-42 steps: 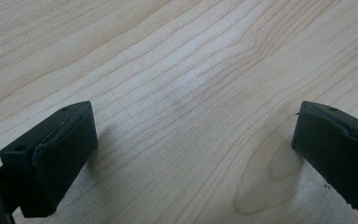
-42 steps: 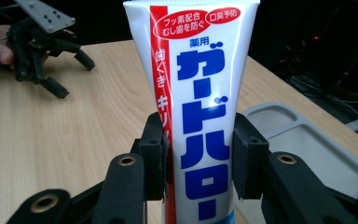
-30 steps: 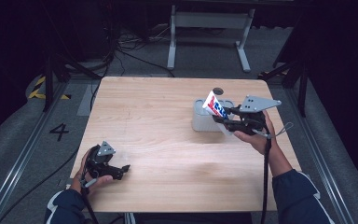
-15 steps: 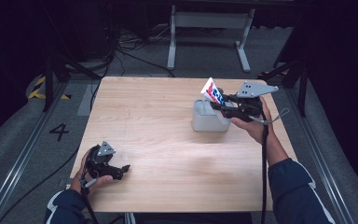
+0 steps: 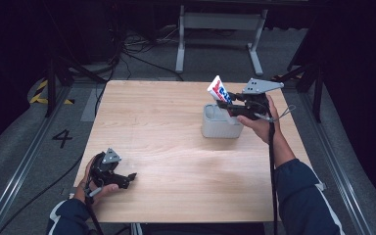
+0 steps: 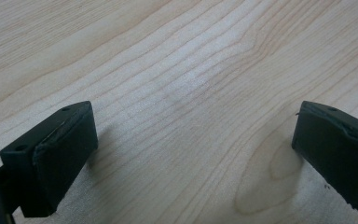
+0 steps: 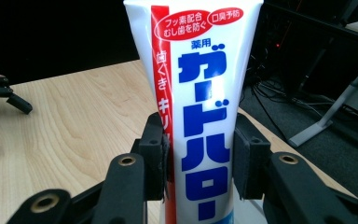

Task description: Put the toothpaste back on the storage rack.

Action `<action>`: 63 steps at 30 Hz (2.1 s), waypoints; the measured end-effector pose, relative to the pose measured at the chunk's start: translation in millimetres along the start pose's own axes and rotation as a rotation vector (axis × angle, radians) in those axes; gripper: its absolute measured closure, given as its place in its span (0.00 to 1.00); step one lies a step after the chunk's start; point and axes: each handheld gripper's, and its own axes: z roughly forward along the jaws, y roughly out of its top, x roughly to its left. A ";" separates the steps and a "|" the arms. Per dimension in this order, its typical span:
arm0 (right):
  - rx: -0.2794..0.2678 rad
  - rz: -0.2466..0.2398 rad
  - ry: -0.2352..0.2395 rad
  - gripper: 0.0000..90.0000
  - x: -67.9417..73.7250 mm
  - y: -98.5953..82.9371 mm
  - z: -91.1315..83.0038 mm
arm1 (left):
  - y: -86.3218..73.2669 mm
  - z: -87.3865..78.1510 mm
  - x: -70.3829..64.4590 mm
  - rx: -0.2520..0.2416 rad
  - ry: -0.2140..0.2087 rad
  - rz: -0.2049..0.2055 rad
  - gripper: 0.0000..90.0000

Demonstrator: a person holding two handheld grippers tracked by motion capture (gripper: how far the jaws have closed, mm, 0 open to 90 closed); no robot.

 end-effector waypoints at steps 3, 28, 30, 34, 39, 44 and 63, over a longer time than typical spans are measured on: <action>-0.005 0.000 -0.010 0.70 -4.3 1.4 5.7 | 0.1 -0.1 0.4 0.001 -0.001 0.006 0.01; 0.039 0.058 -0.024 0.69 -27.5 -12.9 32.3 | 0.4 -0.2 1.2 0.002 -0.003 0.015 0.01; 0.039 0.056 -0.026 0.69 -27.9 -14.0 33.3 | 0.4 -0.2 1.2 0.002 -0.003 0.015 0.01; 0.044 0.065 -0.035 0.69 -29.2 -17.0 35.8 | 0.4 -0.1 1.2 0.001 -0.003 0.015 0.01; 0.053 0.069 -0.050 0.69 -31.3 -20.3 37.0 | 0.3 -0.1 1.2 0.001 -0.003 0.015 0.01; 0.068 0.071 -0.053 0.68 -32.9 -24.6 38.8 | 0.3 -0.1 1.2 0.001 -0.003 0.015 0.01; 0.143 0.048 -0.049 0.68 -30.8 -44.9 36.5 | 0.1 -0.1 0.7 0.001 -0.003 0.009 0.01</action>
